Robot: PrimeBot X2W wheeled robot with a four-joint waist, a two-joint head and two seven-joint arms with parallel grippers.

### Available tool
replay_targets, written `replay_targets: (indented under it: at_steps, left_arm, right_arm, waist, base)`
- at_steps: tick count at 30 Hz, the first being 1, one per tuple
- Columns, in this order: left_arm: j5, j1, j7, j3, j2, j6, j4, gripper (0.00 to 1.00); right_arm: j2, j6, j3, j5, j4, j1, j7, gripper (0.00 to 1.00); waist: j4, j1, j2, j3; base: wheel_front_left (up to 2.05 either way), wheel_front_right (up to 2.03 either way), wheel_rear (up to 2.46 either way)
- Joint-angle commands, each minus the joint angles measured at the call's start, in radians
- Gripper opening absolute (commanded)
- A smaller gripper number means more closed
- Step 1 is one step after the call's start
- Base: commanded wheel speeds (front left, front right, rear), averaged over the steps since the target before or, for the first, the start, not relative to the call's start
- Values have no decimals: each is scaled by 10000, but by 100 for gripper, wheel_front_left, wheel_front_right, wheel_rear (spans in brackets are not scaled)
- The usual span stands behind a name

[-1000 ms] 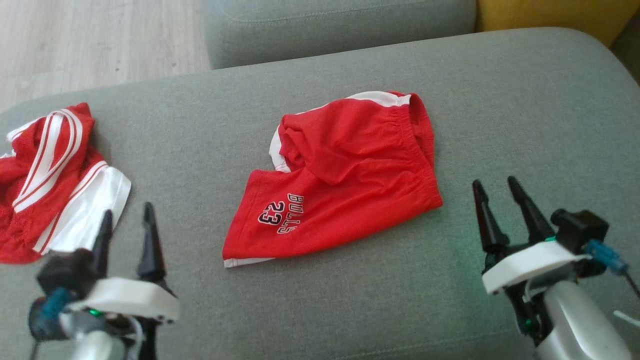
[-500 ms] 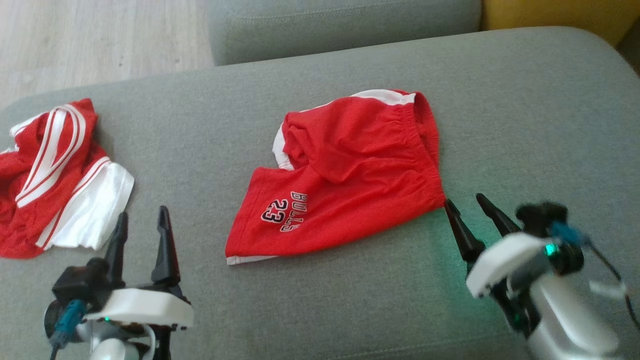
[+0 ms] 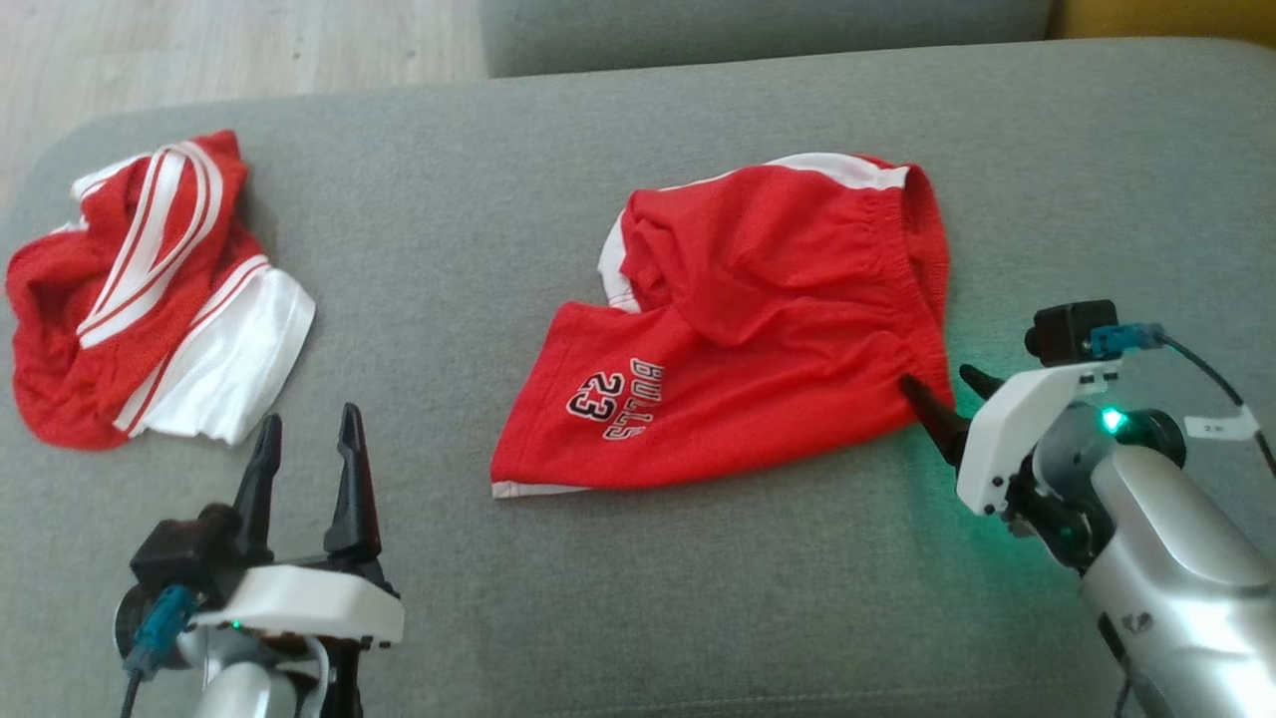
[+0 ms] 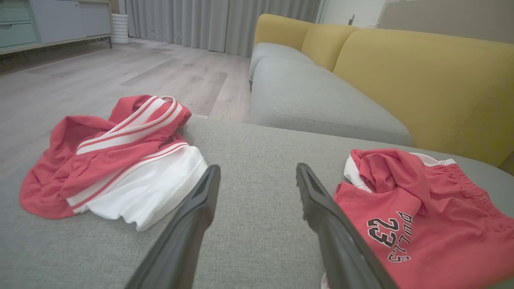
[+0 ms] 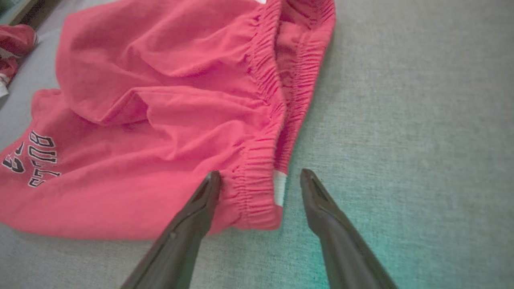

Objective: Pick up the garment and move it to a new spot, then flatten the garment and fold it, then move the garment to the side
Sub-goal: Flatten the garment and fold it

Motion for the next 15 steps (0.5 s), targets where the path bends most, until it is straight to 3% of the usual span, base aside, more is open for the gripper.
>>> replay_targets:
  at_steps: [1, 3, 4, 5, 6, 9, 15]
  left_arm:
    - [125, -511, -123, 483, 14, -62, -217, 100]
    - [195, -545, -123, 566, -47, -132, -178, 100]
    - [229, -560, -123, 604, -75, -165, -164, 100]
    - [265, -570, -123, 640, -100, -194, -145, 100]
    - [265, -570, -123, 640, -100, -194, -145, 100]
    - [356, -591, -124, 738, -169, -279, -93, 100]
    - [490, -628, -124, 904, -287, -438, -8, 100]
  right_arm:
    - [-108, -7, 192, 86, -196, -485, -40, 100]
    - [-100, -7, 281, 177, -106, -597, -137, 97]
    - [-92, -7, 347, 219, -82, -636, -196, 87]
    - [-78, -7, 404, 273, -57, -664, -261, 69]
    - [-78, -7, 404, 273, -57, -664, -261, 69]
    - [-70, -7, 562, 417, 11, -713, -405, 2]
    - [-122, -7, 808, 596, -189, -898, -1125, 0]
  waist:
    - [119, 0, 0, 101]
    - [182, 0, 0, 151]
    - [205, 0, 0, 177]
    - [220, 0, 0, 194]
    - [220, 0, 0, 194]
    - [243, 0, 0, 232]
    - [231, 0, 0, 272]
  base:
    - [0, 0, 0]
    - [0, 0, 0]
    - [0, 0, 0]
    - [0, 0, 0]
    - [0, 0, 0]
    - [0, 0, 0]
    - [0, 0, 0]
